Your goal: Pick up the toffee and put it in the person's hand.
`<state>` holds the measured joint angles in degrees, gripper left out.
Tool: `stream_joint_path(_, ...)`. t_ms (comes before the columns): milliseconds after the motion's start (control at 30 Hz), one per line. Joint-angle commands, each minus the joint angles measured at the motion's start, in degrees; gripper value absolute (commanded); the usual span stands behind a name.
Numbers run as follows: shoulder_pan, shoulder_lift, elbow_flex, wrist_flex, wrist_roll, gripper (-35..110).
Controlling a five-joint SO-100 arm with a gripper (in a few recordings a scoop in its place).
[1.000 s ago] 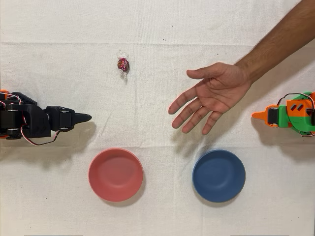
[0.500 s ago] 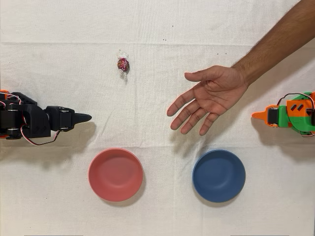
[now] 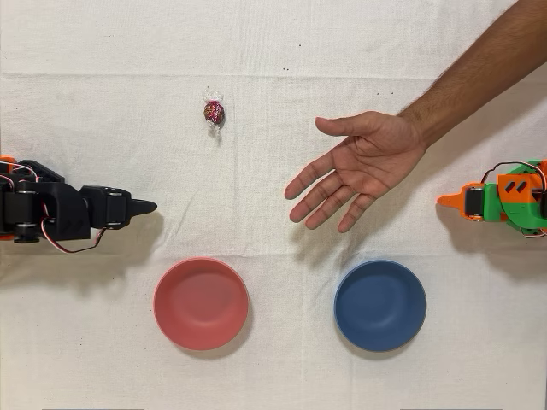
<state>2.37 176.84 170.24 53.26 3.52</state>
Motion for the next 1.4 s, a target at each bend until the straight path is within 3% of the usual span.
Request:
stream_joint_path(0,0.9,-1.8,-9.5,3.8,-1.4,0)
stream_joint_path(667,-5.5,-33.0,-37.0,4.1,-4.6,0)
stream_joint_path(1367,-19.2,-59.0,-54.8,3.3,6.5,16)
